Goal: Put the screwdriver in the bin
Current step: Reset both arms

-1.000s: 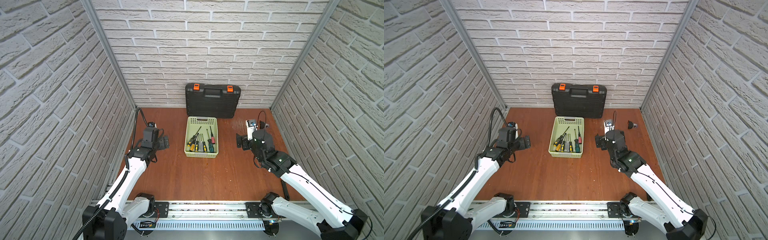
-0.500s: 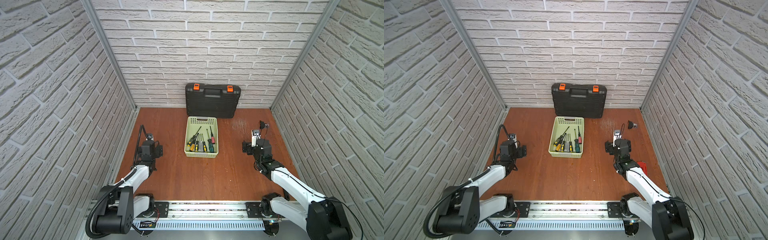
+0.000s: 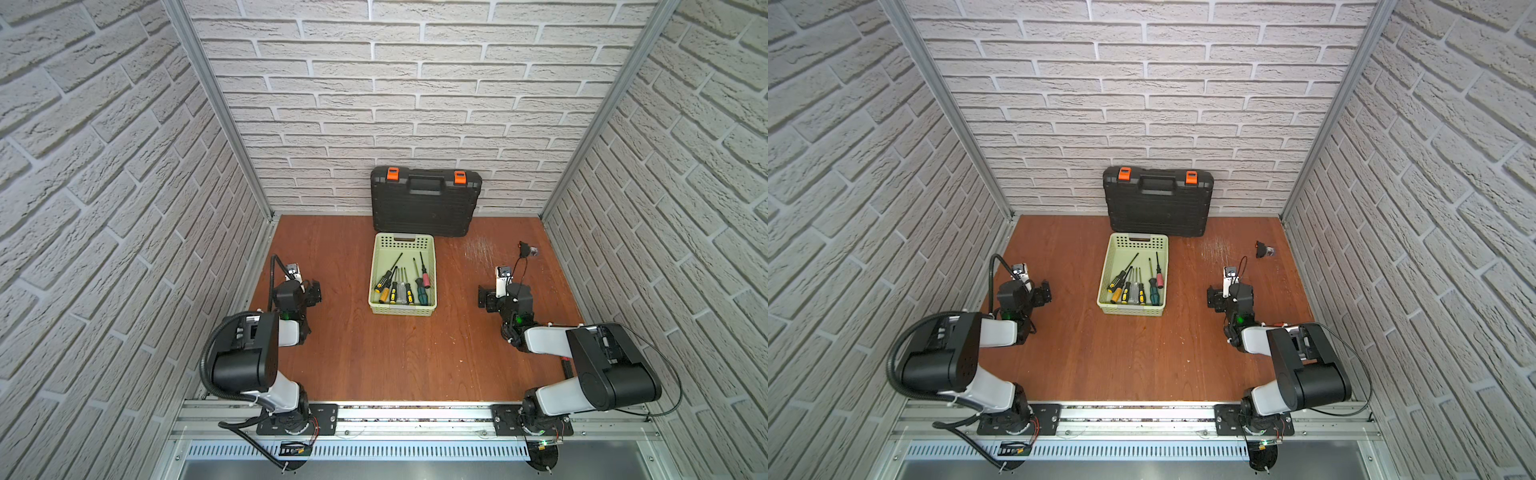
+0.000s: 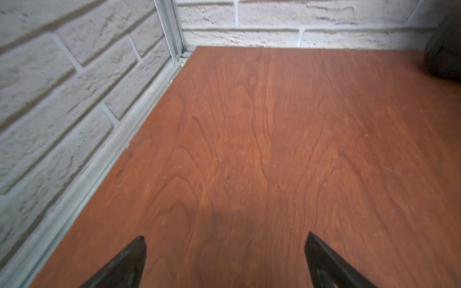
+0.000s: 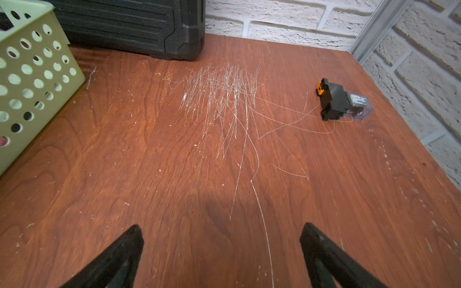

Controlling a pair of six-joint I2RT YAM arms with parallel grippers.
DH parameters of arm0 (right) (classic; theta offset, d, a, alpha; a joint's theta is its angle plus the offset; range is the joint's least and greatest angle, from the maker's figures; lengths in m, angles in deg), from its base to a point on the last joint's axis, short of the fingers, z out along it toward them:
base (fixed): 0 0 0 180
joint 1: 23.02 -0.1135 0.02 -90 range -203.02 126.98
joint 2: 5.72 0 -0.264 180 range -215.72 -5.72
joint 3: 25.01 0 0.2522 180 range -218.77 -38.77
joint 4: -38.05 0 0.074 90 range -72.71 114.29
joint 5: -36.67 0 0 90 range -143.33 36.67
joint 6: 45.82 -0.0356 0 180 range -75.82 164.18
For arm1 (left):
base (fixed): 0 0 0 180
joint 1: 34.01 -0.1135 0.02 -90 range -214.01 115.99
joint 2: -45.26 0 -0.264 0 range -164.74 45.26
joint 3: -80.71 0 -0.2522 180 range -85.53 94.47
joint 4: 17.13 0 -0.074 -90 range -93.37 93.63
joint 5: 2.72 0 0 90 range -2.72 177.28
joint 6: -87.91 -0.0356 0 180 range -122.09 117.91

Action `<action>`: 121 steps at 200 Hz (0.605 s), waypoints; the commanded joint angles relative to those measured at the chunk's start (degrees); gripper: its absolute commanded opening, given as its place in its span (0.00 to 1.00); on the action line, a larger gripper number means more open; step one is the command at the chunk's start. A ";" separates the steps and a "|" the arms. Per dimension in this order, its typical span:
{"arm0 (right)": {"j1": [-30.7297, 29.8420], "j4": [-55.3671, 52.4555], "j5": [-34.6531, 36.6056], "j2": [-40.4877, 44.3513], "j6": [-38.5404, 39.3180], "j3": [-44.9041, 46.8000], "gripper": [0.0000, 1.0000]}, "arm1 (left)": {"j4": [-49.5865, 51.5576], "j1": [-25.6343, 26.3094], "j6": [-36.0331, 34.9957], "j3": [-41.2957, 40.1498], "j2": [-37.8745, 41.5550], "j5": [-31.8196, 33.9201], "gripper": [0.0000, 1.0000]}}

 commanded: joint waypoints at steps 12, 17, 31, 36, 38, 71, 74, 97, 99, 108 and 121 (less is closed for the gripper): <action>0.29 3.77 -1.02 0.48 -0.67 -1.48 0.99 | -5.60 -0.21 0.25 0.95 -0.02 -1.74 0.98; 0.26 4.57 -1.00 0.25 -0.62 -1.22 0.99 | -6.56 -0.16 0.20 0.77 -0.32 -1.74 0.98; 0.25 3.99 -1.05 0.67 -0.66 -1.24 0.99 | -5.94 -0.12 0.20 0.88 -0.18 -1.62 0.98; 0.25 4.38 -1.13 0.48 -0.66 -1.15 0.99 | -6.31 -0.13 0.20 0.86 -0.33 -1.56 0.98; 0.25 4.42 -1.14 0.50 -0.67 -1.15 0.99 | -6.40 -0.14 0.20 0.81 -0.39 -1.56 0.98; 0.25 4.23 -1.01 0.69 -0.54 -1.15 0.99 | -6.31 0.04 0.16 0.90 -0.29 -1.38 0.98; 0.25 4.33 -1.08 0.68 -0.58 -1.15 0.99 | -6.36 0.09 0.16 0.85 -0.29 -1.39 0.98; 0.25 4.17 -1.12 0.66 -0.52 -1.10 0.99 | -6.26 0.04 0.12 0.84 -0.28 -1.39 0.98; 0.29 4.16 -1.03 0.75 -0.52 -1.09 0.99 | -6.21 0.06 0.11 0.80 -0.29 -1.35 0.98; 0.26 4.21 -1.01 0.69 -0.56 -1.09 0.99 | -6.21 0.04 0.06 0.84 -0.29 -1.41 0.98; 0.27 4.16 -1.07 0.62 -0.57 -1.14 0.99 | -6.26 0.07 0.11 0.84 -0.29 -1.37 0.98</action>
